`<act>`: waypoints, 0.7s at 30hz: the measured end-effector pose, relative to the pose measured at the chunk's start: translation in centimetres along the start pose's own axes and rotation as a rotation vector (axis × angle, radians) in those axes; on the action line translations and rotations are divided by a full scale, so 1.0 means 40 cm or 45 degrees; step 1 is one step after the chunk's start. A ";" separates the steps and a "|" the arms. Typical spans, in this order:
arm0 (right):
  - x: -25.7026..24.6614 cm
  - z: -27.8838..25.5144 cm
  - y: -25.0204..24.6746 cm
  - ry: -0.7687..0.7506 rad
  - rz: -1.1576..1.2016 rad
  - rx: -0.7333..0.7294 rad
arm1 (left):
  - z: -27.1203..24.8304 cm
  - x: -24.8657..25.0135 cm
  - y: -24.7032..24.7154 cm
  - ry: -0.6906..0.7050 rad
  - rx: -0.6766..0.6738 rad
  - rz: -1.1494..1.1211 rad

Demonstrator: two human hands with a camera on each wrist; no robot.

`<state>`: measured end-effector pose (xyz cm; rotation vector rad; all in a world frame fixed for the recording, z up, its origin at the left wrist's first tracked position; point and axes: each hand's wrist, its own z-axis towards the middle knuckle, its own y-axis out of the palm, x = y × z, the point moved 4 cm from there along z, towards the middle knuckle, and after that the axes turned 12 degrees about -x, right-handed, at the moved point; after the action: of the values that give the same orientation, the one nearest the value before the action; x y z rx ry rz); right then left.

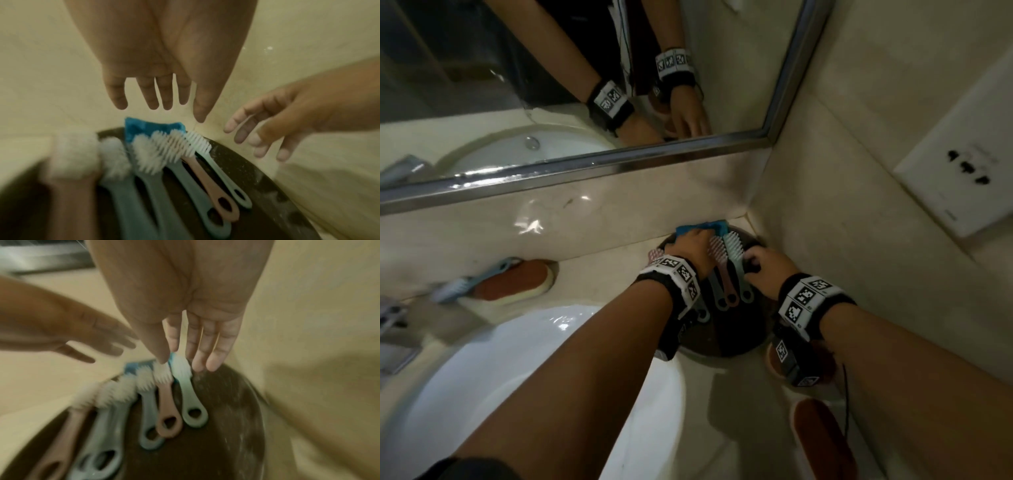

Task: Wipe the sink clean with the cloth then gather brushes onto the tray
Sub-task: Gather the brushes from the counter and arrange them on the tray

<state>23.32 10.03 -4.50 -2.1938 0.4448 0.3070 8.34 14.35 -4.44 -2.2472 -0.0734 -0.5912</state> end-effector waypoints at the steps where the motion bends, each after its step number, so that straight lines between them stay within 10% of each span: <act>1: -0.013 -0.019 -0.009 -0.014 -0.036 -0.005 | -0.030 -0.007 0.000 -0.026 0.004 0.044; 21: -0.439 -0.357 0.042 -0.542 -0.488 0.009 | -0.664 -0.207 0.061 -0.570 0.427 -0.086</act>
<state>7.60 1.36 9.42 -2.0769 -0.2064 0.5407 -8.83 -5.29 5.54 -2.0116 -0.4413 -0.0881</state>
